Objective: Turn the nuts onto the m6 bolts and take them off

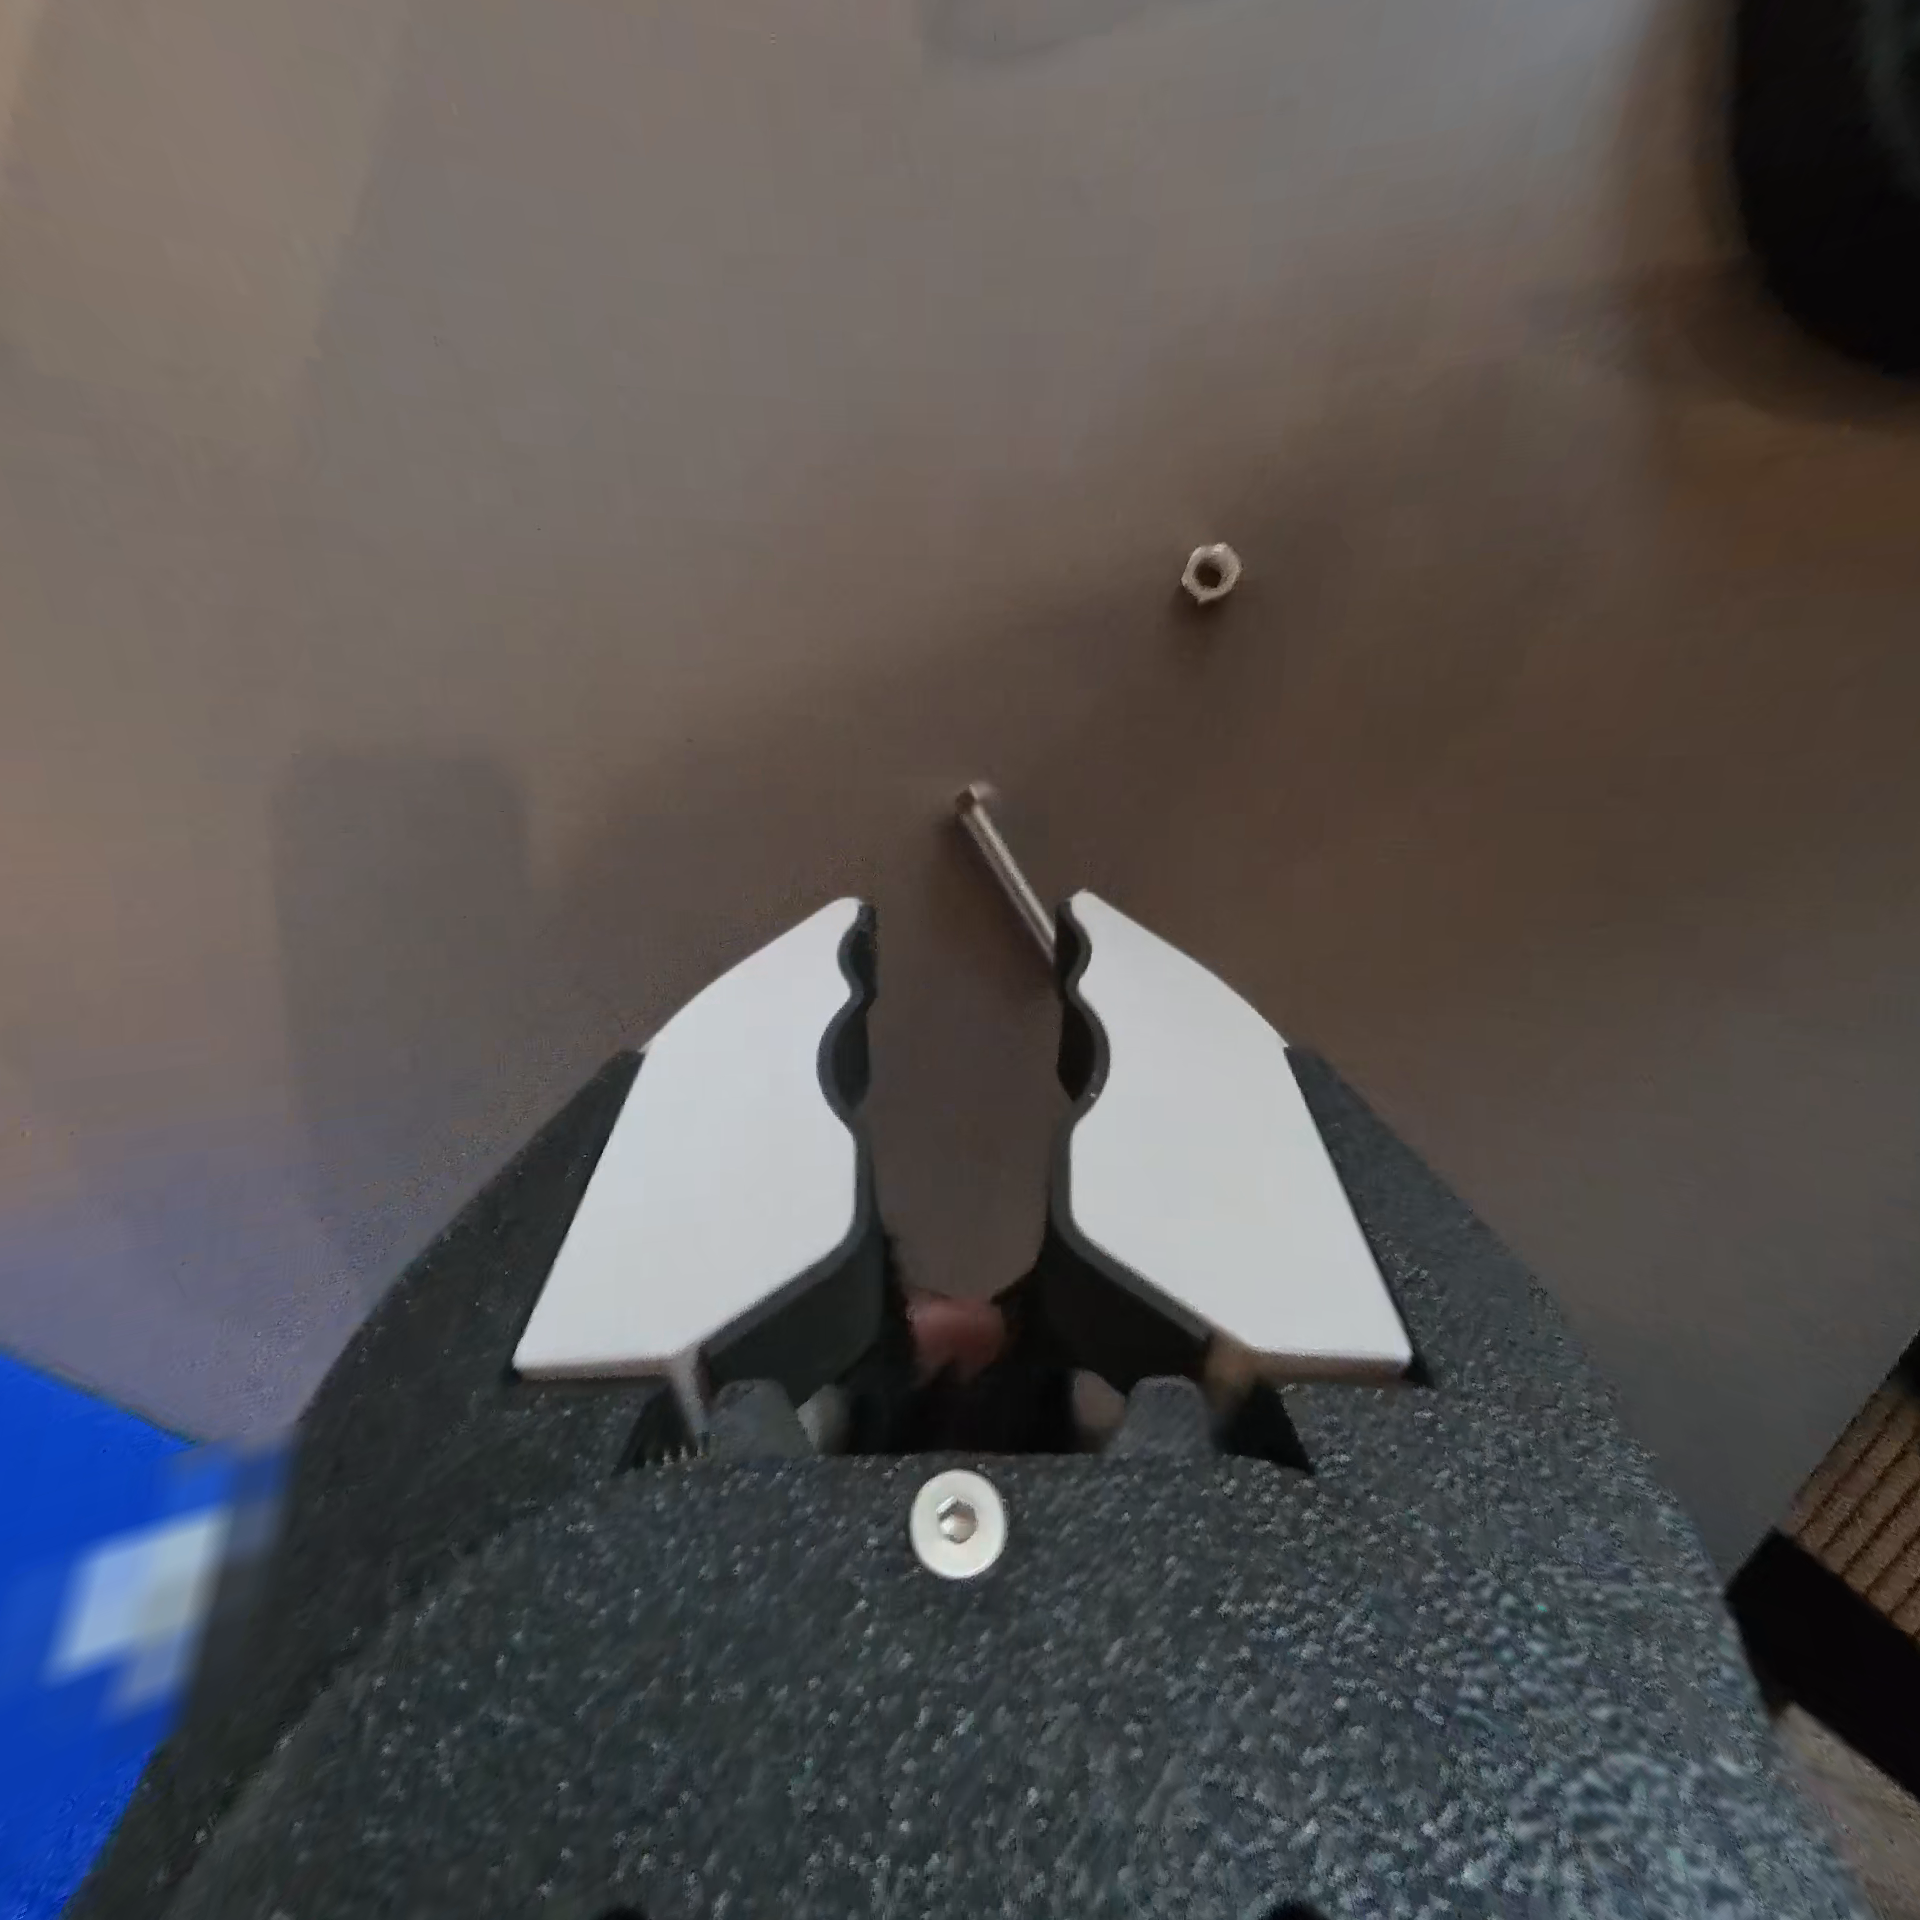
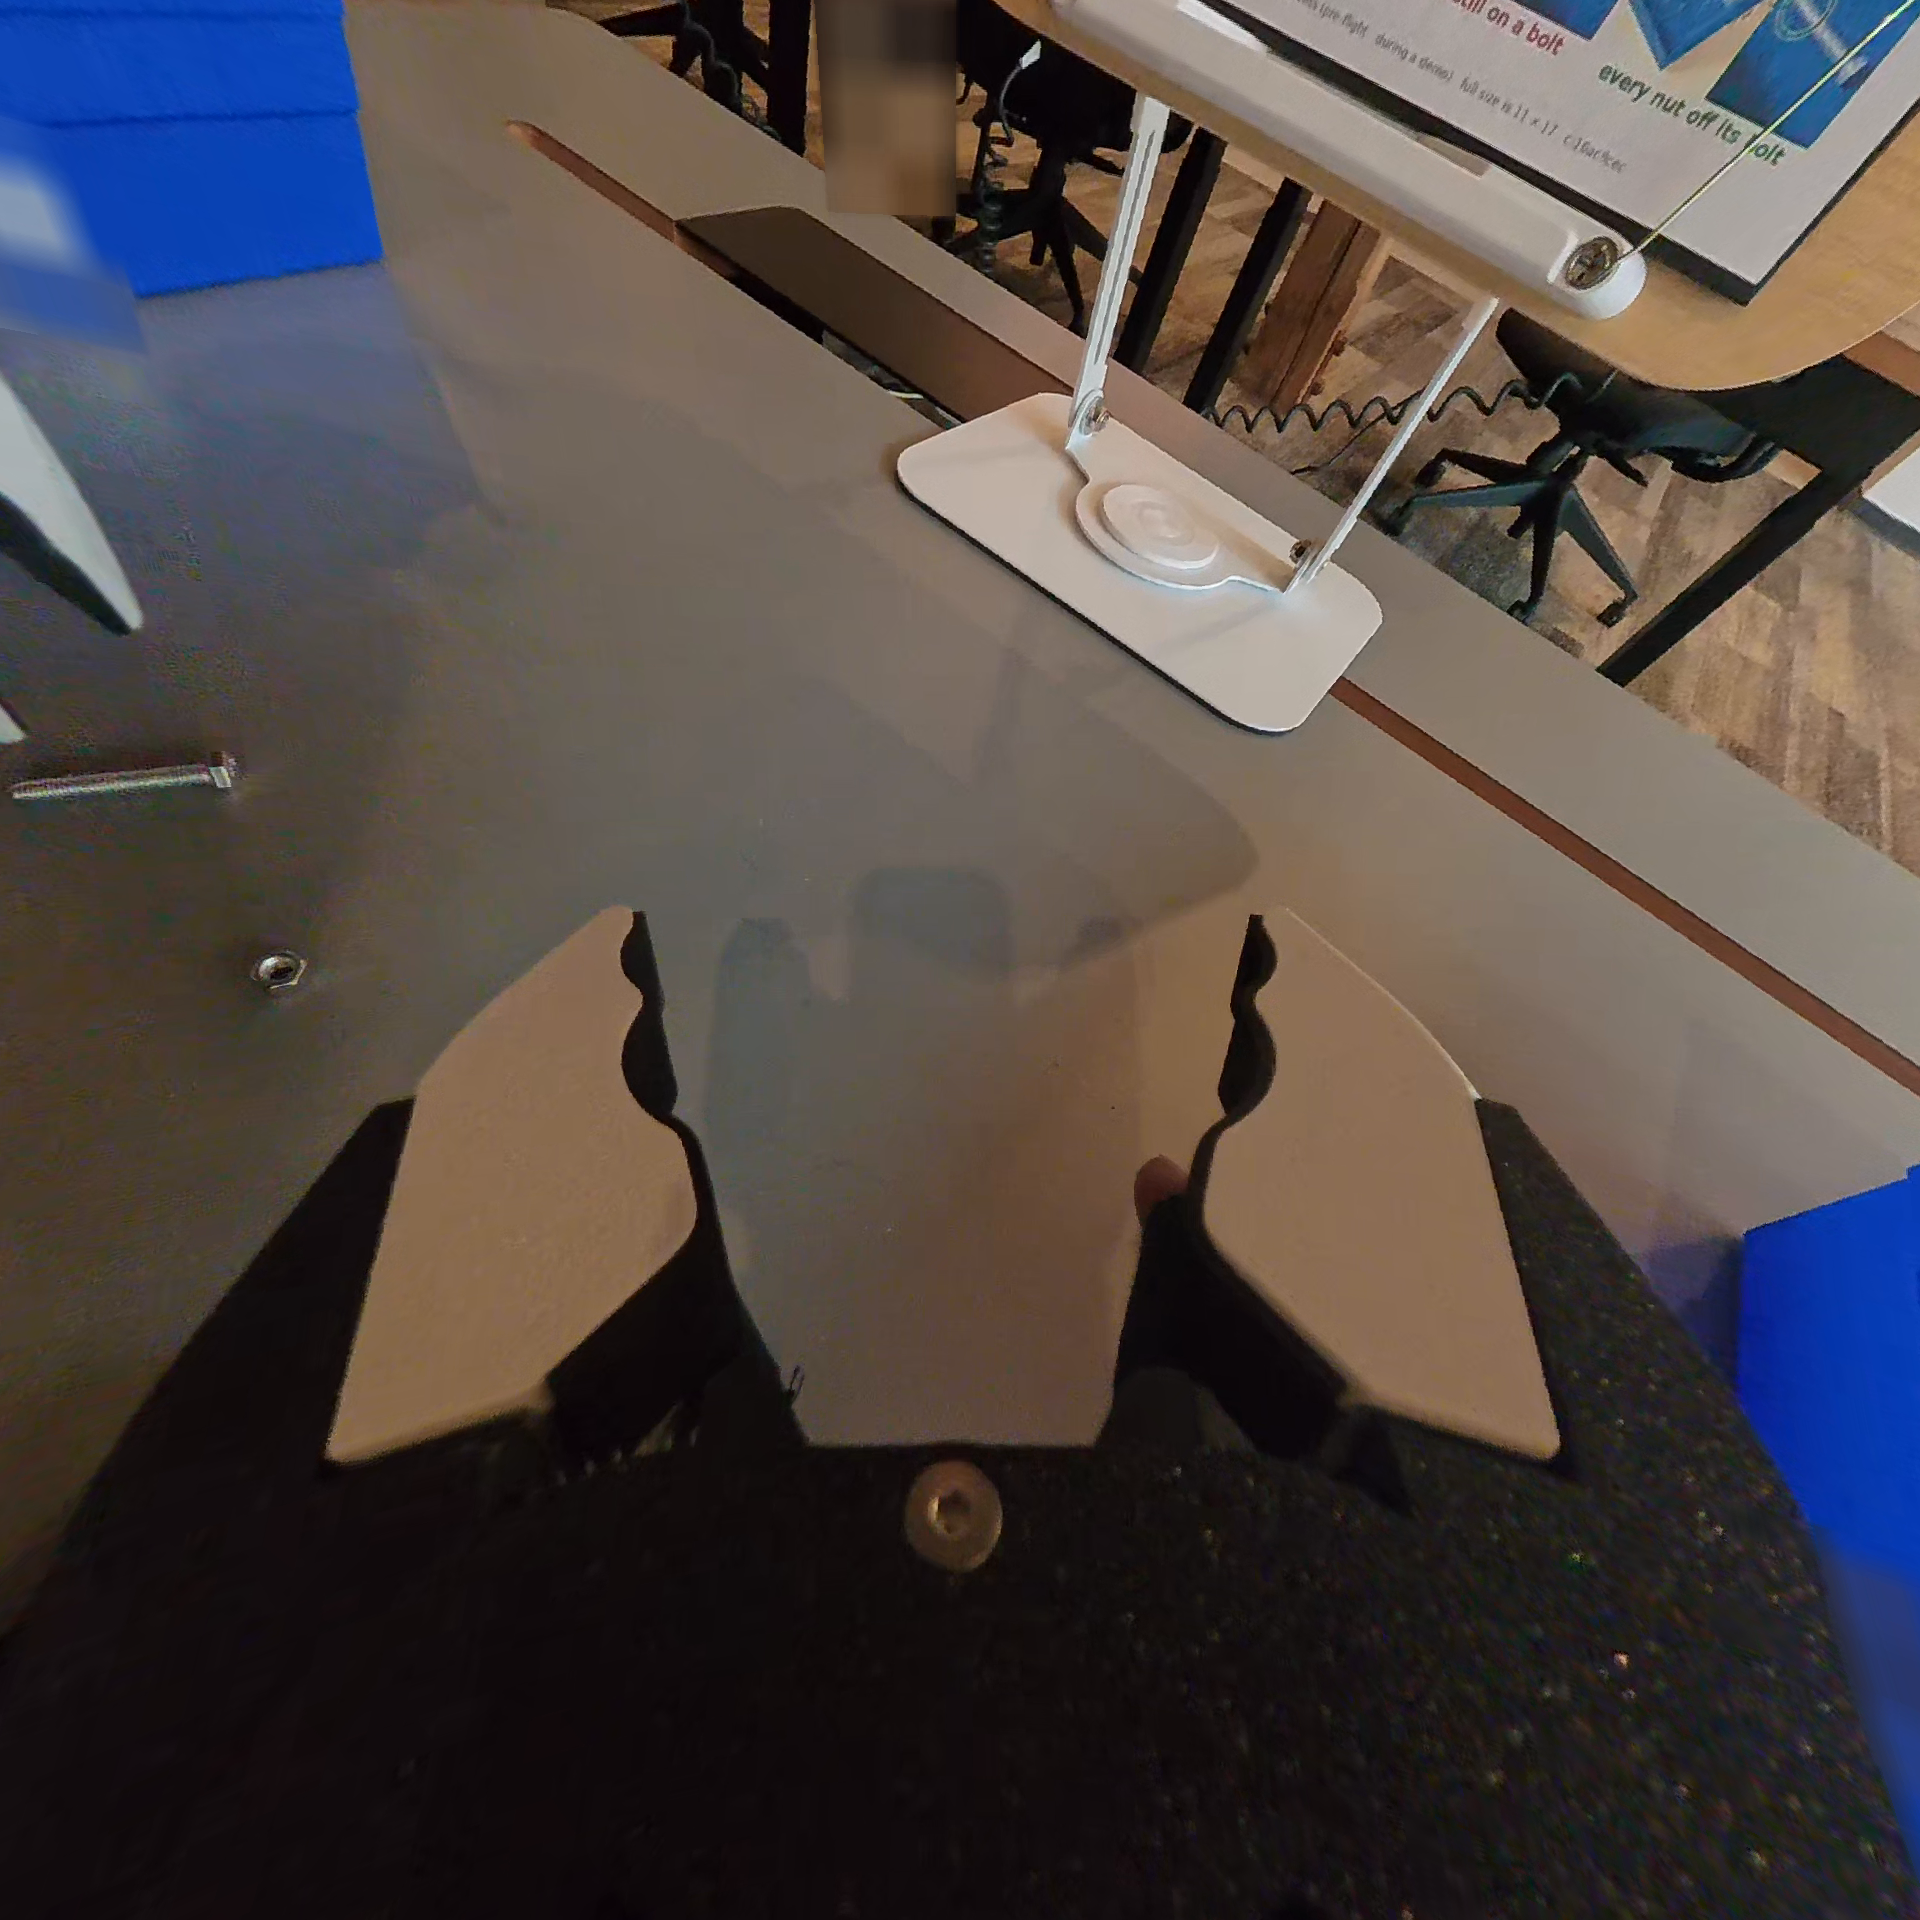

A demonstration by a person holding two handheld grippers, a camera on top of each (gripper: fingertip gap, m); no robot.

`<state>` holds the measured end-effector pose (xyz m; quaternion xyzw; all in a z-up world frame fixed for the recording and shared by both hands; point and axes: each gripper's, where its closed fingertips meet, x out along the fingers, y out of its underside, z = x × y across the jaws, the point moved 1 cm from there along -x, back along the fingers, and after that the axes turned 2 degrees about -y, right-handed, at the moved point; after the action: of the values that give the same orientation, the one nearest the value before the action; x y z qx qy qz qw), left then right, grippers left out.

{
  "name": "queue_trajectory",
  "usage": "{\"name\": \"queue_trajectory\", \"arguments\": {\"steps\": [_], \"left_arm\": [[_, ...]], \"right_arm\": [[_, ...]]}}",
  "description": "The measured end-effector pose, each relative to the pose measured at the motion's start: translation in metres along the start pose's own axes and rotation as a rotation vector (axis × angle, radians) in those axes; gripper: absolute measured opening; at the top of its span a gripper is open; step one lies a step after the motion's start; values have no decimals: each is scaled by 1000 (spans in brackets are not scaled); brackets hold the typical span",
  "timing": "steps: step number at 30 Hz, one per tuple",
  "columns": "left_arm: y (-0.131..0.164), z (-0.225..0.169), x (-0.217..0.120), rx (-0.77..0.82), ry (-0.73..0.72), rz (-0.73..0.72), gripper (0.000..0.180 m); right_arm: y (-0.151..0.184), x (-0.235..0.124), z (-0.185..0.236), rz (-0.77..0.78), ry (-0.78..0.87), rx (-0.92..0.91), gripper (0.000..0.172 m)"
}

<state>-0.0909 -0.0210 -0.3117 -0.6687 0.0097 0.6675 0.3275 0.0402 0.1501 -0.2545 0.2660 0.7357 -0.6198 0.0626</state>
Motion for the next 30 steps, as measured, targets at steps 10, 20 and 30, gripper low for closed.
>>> {"name": "queue_trajectory", "arguments": {"steps": [10, 20, 30], "left_arm": [[16, -12, 22, -135, 16, -10, 29], [12, -19, 23, -98, 22, -30, 5], [-7, -22, -14, 3, 128, -164, 5]], "right_arm": [[0, 0, 1, 0, 1, -4, 104], [0, 0, 2, 1, -2, -9, 104], [-18, -2, 53, -88, -264, -123, 86]]}}
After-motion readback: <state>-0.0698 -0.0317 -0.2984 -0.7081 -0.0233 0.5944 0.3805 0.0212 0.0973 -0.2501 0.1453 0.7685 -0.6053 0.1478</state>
